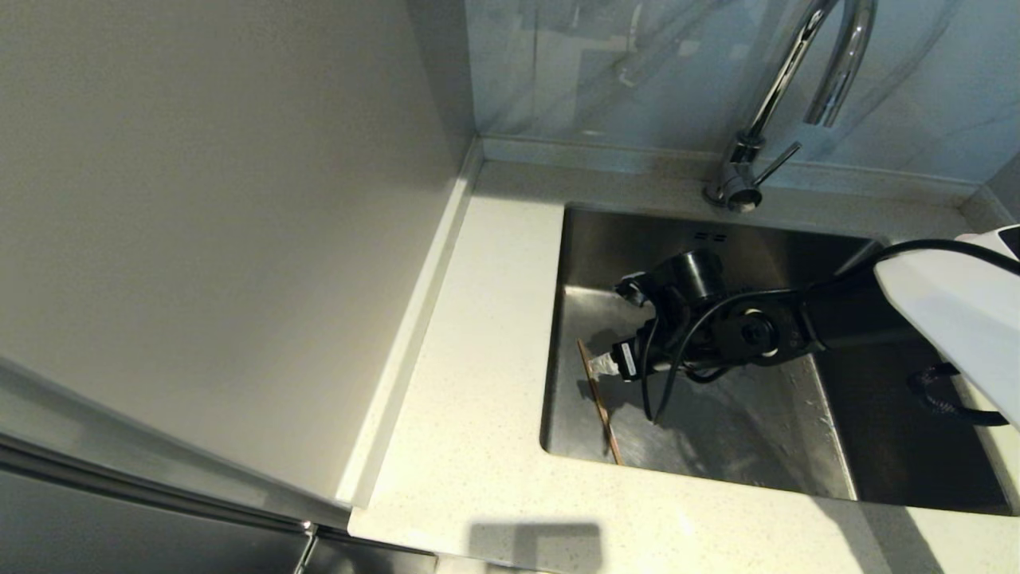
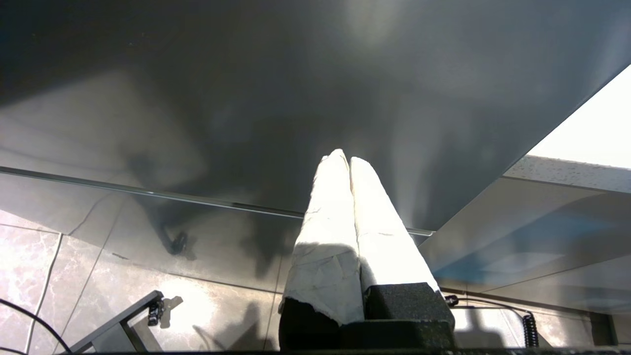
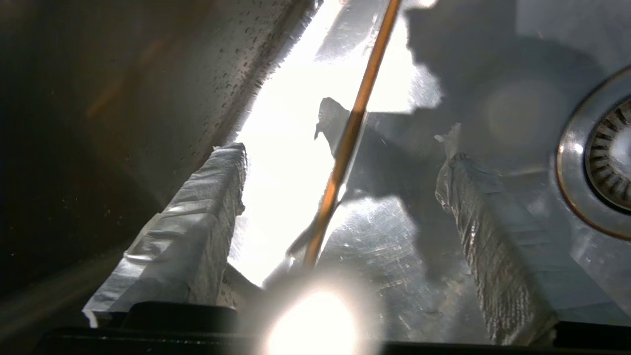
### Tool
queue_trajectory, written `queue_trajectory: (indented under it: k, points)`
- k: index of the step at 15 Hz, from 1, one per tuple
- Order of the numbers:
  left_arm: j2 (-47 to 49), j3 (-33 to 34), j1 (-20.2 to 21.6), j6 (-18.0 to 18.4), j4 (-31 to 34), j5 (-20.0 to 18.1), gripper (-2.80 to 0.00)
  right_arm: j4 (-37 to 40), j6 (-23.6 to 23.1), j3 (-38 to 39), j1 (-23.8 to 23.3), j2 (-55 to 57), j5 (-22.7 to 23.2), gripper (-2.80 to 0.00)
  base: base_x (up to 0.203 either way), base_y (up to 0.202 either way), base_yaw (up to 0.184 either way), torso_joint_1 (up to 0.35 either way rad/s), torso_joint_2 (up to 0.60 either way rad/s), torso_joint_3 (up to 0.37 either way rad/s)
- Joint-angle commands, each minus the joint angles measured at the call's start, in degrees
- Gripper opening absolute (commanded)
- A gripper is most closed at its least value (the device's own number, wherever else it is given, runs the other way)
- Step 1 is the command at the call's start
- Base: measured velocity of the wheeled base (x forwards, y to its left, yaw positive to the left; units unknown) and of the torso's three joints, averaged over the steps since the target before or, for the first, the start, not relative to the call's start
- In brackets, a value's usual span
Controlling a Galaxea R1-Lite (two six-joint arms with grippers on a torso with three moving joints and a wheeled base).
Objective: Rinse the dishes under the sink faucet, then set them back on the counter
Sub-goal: Put the chopsticks back to the table from the sink
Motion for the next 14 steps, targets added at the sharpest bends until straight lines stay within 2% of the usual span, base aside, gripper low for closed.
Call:
queue_trajectory:
  k: [1, 6, 10, 14]
  points:
    - [-0.2, 0.0, 0.0, 0.0, 0.0, 0.0, -2.80, -1.0, -0.1, 1.6, 0.5, 0.0, 0.0, 0.00, 0.000, 0.000, 0.000, 0.000, 0.00, 0.000]
    - [-0.2, 0.0, 0.0, 0.0, 0.0, 0.0, -2.80, -1.9, 0.0, 2.3, 3.6, 0.9, -3.5, 0.00, 0.000, 0.000, 0.000, 0.000, 0.00, 0.000]
    - [-0.2, 0.0, 0.0, 0.0, 0.0, 0.0, -2.80, -13.7, -0.1, 5.5, 3.6, 2.8, -3.7, 0.00, 0.000, 0.000, 0.000, 0.000, 0.00, 0.000]
    - [-0.2, 0.0, 0.0, 0.0, 0.0, 0.0, -2.80, -16.6, -0.5, 5.8, 3.5, 5.1, -3.7, 0.00, 0.000, 0.000, 0.000, 0.000, 0.00, 0.000]
